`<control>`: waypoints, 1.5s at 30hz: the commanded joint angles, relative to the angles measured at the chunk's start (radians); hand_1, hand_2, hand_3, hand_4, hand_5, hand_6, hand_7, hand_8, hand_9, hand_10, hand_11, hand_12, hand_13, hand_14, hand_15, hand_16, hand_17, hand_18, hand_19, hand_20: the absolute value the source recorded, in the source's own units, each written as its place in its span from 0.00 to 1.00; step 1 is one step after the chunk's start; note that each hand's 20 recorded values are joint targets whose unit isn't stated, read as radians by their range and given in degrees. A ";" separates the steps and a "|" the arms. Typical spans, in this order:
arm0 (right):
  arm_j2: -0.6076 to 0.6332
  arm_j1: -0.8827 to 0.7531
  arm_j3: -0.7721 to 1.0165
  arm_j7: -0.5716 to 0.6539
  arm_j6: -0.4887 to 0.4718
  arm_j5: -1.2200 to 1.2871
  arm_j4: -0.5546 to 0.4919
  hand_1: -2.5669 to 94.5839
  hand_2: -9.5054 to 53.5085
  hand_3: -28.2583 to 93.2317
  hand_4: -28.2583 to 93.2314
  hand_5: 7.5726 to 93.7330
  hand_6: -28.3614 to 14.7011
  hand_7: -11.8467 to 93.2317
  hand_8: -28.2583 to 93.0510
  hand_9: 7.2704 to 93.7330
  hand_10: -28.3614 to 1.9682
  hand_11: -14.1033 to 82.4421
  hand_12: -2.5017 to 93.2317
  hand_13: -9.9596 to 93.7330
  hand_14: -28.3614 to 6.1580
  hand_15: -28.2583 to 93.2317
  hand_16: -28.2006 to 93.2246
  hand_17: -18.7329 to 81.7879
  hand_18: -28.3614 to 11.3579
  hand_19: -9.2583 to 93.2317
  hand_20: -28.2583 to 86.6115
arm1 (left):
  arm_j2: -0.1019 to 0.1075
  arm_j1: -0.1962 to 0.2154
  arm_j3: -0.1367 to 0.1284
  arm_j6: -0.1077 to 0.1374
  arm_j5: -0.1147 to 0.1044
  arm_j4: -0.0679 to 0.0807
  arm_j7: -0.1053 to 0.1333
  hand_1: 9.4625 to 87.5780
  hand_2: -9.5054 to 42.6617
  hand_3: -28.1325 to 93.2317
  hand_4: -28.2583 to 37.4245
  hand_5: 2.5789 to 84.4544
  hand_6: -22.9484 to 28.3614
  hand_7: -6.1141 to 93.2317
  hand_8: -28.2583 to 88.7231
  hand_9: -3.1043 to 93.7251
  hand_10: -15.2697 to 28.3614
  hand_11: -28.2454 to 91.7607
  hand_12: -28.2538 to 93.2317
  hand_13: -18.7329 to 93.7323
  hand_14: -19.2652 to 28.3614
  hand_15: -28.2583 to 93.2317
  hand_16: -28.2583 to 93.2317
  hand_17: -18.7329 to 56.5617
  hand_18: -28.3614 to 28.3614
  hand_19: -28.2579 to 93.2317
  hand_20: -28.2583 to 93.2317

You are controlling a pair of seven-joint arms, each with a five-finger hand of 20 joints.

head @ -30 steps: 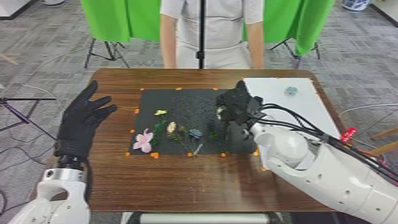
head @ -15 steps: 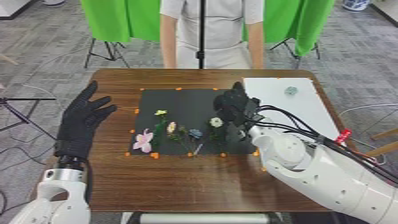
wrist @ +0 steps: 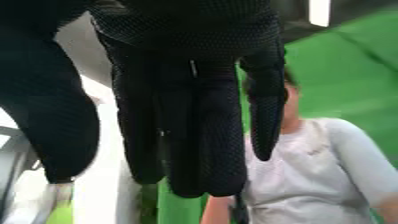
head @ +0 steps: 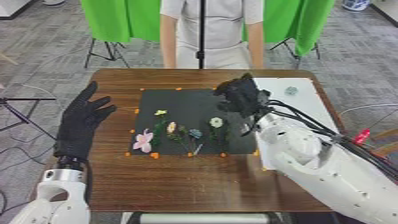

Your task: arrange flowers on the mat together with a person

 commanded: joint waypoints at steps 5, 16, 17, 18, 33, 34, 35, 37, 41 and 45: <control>-0.089 -0.515 0.633 0.020 -0.185 0.775 -0.188 0.27 0.10 0.88 0.00 0.47 0.67 0.27 0.13 0.50 0.49 0.34 0.18 0.51 0.35 0.65 0.33 0.27 0.18 0.61 0.45 | -0.006 0.024 -0.010 -0.006 0.014 0.017 0.004 0.16 0.24 0.88 0.00 0.36 0.51 0.15 0.17 0.38 0.75 0.44 0.32 0.38 0.92 0.66 0.15 0.15 0.90 0.62 0.38; -0.362 -0.759 0.772 0.004 -0.151 1.044 -0.280 0.23 0.20 0.87 0.00 0.35 0.69 0.24 0.14 0.39 0.48 0.30 0.19 0.40 0.28 0.62 0.31 0.20 0.19 0.56 0.43 | -0.027 0.080 -0.023 0.030 0.022 -0.004 0.014 0.15 0.24 0.87 0.00 0.36 0.49 0.14 0.17 0.37 0.73 0.42 0.32 0.37 0.90 0.64 0.17 0.15 0.90 0.61 0.37; -0.373 -0.772 0.775 -0.011 -0.139 1.048 -0.278 0.23 0.20 0.87 0.00 0.34 0.70 0.24 0.14 0.38 0.48 0.30 0.19 0.39 0.28 0.61 0.31 0.19 0.19 0.56 0.43 | -0.028 0.085 -0.028 0.035 0.043 -0.005 0.001 0.15 0.24 0.87 0.00 0.36 0.49 0.14 0.17 0.37 0.73 0.42 0.32 0.37 0.90 0.64 0.17 0.15 0.90 0.61 0.37; -0.382 -0.784 0.781 -0.020 -0.135 1.052 -0.276 0.23 0.20 0.87 0.00 0.33 0.70 0.24 0.14 0.38 0.48 0.30 0.19 0.39 0.28 0.61 0.31 0.19 0.19 0.55 0.43 | -0.029 0.089 -0.027 0.044 0.059 -0.006 -0.006 0.15 0.24 0.88 0.00 0.36 0.49 0.14 0.17 0.37 0.73 0.42 0.32 0.37 0.90 0.64 0.17 0.15 0.90 0.61 0.37; -0.415 -0.851 0.833 -0.079 -0.125 1.080 -0.255 0.21 0.21 0.87 0.00 0.33 0.72 0.24 0.14 0.37 0.49 0.29 0.19 0.38 0.28 0.60 0.33 0.18 0.19 0.54 0.43 | -0.010 0.080 -0.022 0.043 0.058 -0.001 -0.008 0.15 0.22 0.87 0.00 0.33 0.48 0.15 0.17 0.37 0.73 0.42 0.32 0.38 0.91 0.64 0.17 0.15 0.90 0.61 0.37; -0.425 -0.854 0.838 -0.079 -0.130 1.075 -0.257 0.21 0.21 0.87 0.00 0.33 0.72 0.24 0.14 0.37 0.49 0.29 0.19 0.38 0.28 0.60 0.33 0.18 0.19 0.54 0.44 | -0.010 0.078 -0.021 0.046 0.055 -0.001 -0.006 0.15 0.22 0.87 0.00 0.33 0.48 0.15 0.17 0.37 0.73 0.42 0.32 0.38 0.91 0.65 0.17 0.15 0.90 0.61 0.37; -0.433 -0.856 0.842 -0.083 -0.139 1.073 -0.256 0.21 0.21 0.87 0.00 0.33 0.72 0.24 0.14 0.37 0.49 0.29 0.19 0.38 0.27 0.60 0.33 0.18 0.19 0.54 0.44 | -0.013 0.078 -0.026 0.041 0.059 -0.002 -0.007 0.15 0.22 0.87 0.00 0.33 0.48 0.15 0.17 0.37 0.74 0.43 0.33 0.38 0.92 0.66 0.17 0.15 0.90 0.62 0.38; -0.443 -0.859 0.844 -0.083 -0.133 1.075 -0.259 0.21 0.21 0.87 0.00 0.33 0.72 0.24 0.14 0.37 0.49 0.29 0.19 0.38 0.27 0.60 0.33 0.18 0.19 0.54 0.44 | -0.013 0.082 -0.028 0.040 0.064 -0.003 0.002 0.15 0.22 0.87 0.00 0.34 0.49 0.16 0.17 0.38 0.75 0.45 0.33 0.39 0.94 0.69 0.17 0.16 0.91 0.64 0.39; -0.442 -0.858 0.842 -0.081 -0.138 1.077 -0.257 0.21 0.21 0.87 0.00 0.33 0.73 0.24 0.14 0.38 0.50 0.29 0.19 0.38 0.27 0.61 0.33 0.18 0.19 0.54 0.44 | -0.009 0.085 -0.031 0.037 0.060 -0.004 0.003 0.15 0.22 0.87 0.00 0.35 0.50 0.15 0.17 0.39 0.75 0.45 0.33 0.40 0.94 0.70 0.16 0.16 0.92 0.64 0.39; -0.441 -0.860 0.841 -0.082 -0.155 1.063 -0.256 0.21 0.21 0.87 0.00 0.34 0.73 0.24 0.14 0.38 0.50 0.29 0.19 0.39 0.27 0.61 0.33 0.18 0.19 0.54 0.44 | -0.004 0.085 -0.022 0.039 0.054 -0.004 0.009 0.15 0.21 0.87 0.00 0.34 0.50 0.16 0.17 0.39 0.76 0.45 0.33 0.40 0.94 0.69 0.15 0.16 0.91 0.63 0.39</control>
